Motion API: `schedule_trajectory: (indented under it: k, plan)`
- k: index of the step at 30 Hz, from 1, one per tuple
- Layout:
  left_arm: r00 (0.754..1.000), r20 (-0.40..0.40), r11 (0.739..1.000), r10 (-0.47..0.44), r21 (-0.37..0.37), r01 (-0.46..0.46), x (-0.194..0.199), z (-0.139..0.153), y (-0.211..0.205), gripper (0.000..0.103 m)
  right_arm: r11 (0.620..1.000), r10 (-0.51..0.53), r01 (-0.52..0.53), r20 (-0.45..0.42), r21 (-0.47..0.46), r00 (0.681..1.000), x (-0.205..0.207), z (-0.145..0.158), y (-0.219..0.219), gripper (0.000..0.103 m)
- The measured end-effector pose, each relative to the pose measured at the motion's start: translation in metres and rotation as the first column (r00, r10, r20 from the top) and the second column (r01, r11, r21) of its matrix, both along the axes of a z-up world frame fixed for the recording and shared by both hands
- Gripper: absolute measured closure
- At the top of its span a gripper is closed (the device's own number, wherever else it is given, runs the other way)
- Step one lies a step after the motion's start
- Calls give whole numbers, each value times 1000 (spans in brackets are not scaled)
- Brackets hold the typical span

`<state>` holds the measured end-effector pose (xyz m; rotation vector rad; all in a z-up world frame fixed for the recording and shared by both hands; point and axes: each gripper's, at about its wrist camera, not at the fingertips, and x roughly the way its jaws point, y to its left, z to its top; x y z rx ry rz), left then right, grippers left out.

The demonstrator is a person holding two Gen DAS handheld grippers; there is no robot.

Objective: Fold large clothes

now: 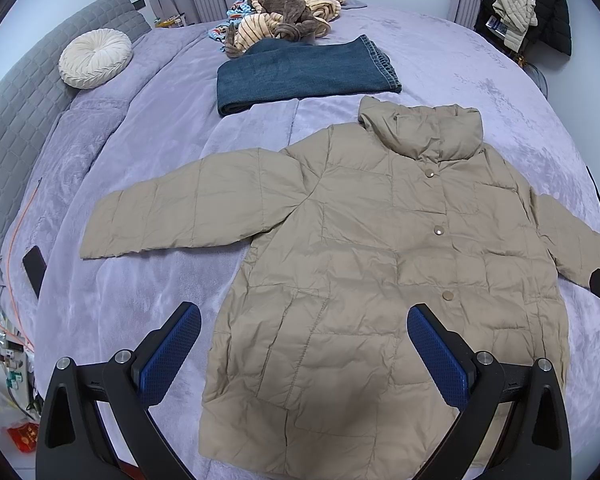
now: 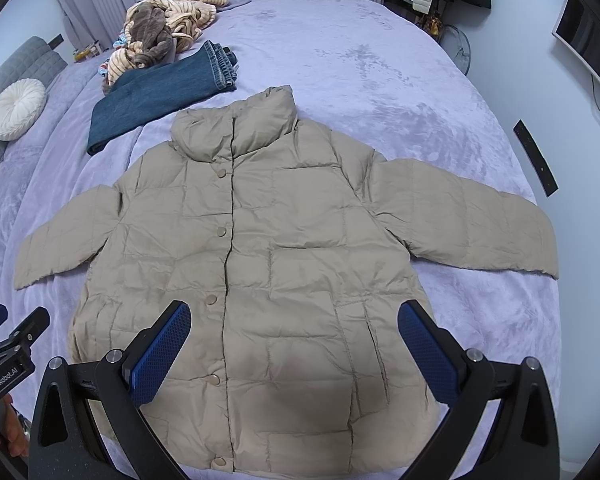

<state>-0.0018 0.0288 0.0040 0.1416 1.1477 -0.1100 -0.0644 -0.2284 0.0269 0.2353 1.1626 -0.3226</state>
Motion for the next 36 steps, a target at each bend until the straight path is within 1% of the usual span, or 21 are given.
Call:
schedule_trajectory:
  k: [8,9,16,19,20,21,22,23,26,29,30,33,36]
  plan:
    - [1000,-6,1000,3,-4,-3,1,-3,4,0,1000,2,-2,-1,1,1000,-9,0,-14,0]
    - [1000,-7,1000,4,-6,-4,2,-3,4,0,1000,2,-2,-3,-1,1000,3,1,-1,0]
    - [1000,-29,999,1,-33,-2,8,-9,6,0,1000,2,-2,-15,-4,1000,3,-4,4,0]
    - [999,-38,999,5,-54,-7,12,-14,14,0,1000,4,-4,-39,-4,999,6,-10,13,0]
    - [999,-42,998,8,-61,-10,13,-17,18,0,1000,5,-5,-71,-4,997,7,-13,13,0]
    - [999,-45,998,12,-65,-15,15,-19,22,0,1000,6,-6,-79,-2,997,8,-15,16,0]
    - [999,-48,998,21,-66,-24,18,-23,27,0,1000,7,-8,-107,-3,994,9,-17,18,0]
    - [998,-50,997,31,-68,-35,20,-26,33,0,1000,11,-11,-117,-2,993,11,-19,22,0]
    - [996,-63,992,64,-106,-71,30,-39,58,0,1000,12,-13,-115,-10,993,17,-25,34,0]
    - [991,-71,983,115,-137,-124,42,-55,88,0,999,16,-19,-73,-30,997,26,-34,50,0]
    - [989,-74,978,127,-156,-137,46,-60,98,0,998,20,-23,-50,-61,999,31,-40,56,0]
    - [982,-78,954,174,-235,-187,58,-79,134,0,998,34,-36,-37,-51,999,41,-52,72,0]
    - [972,-82,926,220,-295,-235,72,-100,169,0,999,34,-34,9,-36,999,52,-65,86,0]
